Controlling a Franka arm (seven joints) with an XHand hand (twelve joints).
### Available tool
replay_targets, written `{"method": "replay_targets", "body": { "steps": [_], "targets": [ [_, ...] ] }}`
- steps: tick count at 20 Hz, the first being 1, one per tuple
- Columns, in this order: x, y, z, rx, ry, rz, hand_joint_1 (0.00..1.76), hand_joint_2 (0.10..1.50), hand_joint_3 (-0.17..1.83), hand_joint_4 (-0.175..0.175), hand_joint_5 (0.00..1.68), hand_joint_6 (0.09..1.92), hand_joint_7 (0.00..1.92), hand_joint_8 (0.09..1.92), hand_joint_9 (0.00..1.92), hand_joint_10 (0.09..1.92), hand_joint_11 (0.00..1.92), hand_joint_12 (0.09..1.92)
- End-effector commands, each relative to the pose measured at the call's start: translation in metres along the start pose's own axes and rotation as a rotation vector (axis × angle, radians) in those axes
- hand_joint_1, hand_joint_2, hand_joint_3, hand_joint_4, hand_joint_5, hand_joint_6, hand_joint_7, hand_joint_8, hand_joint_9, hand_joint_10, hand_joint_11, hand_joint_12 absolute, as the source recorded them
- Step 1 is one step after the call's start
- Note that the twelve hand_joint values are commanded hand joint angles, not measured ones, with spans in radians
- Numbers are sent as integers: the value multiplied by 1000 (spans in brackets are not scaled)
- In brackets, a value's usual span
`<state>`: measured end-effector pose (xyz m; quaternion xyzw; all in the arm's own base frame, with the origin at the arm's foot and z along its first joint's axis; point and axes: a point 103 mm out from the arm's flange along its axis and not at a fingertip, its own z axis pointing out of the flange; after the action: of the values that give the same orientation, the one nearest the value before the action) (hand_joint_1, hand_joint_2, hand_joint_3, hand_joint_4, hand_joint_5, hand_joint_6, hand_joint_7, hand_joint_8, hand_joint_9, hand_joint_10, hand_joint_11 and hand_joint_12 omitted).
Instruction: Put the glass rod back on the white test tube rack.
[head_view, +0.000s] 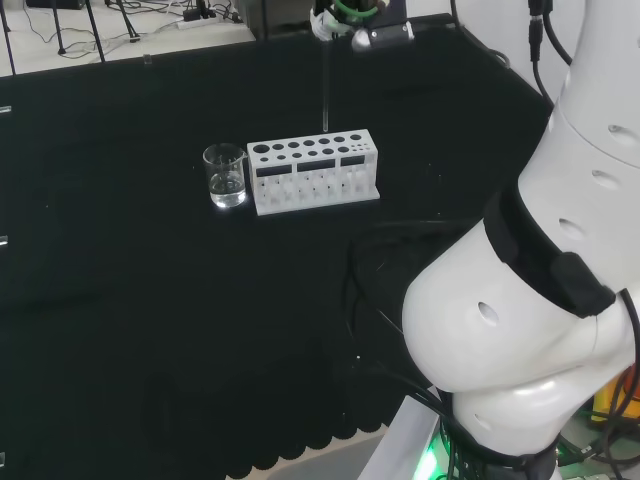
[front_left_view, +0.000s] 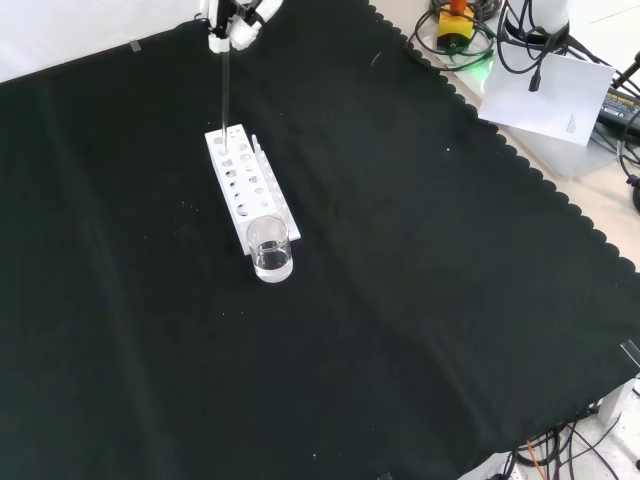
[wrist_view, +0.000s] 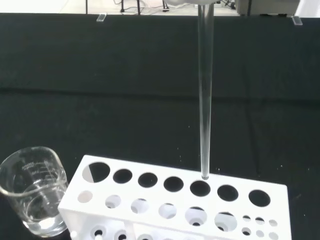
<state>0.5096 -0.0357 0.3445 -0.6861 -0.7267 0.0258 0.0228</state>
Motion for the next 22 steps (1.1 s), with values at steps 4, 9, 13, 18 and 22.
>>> {"method": "replay_targets", "body": {
  "steps": [4, 9, 13, 18, 22],
  "targets": [
    [5, 0, 5, -5, 11, -29, 1313, 1100, -175, -175, 1392, 87, 1169, 1038, 1596, 891, 1656, 634],
    [12, 7, 7, 12, -2, -34, 1313, 1100, -175, -175, 1392, 87, 1168, 1038, 1595, 891, 1655, 633],
    [9, 7, 10, 28, -26, -46, 1313, 1100, -175, -175, 1392, 87, 1168, 1039, 1595, 891, 1655, 633],
    [-4, 8, 14, 7, 8, -19, 1313, 1100, -175, -175, 1392, 87, 1168, 1038, 1595, 891, 1655, 633],
    [-12, 8, 24, 22, 20, -14, 1313, 1100, -175, -175, 1392, 87, 1169, 1037, 1595, 891, 1655, 634]
  ]
}}
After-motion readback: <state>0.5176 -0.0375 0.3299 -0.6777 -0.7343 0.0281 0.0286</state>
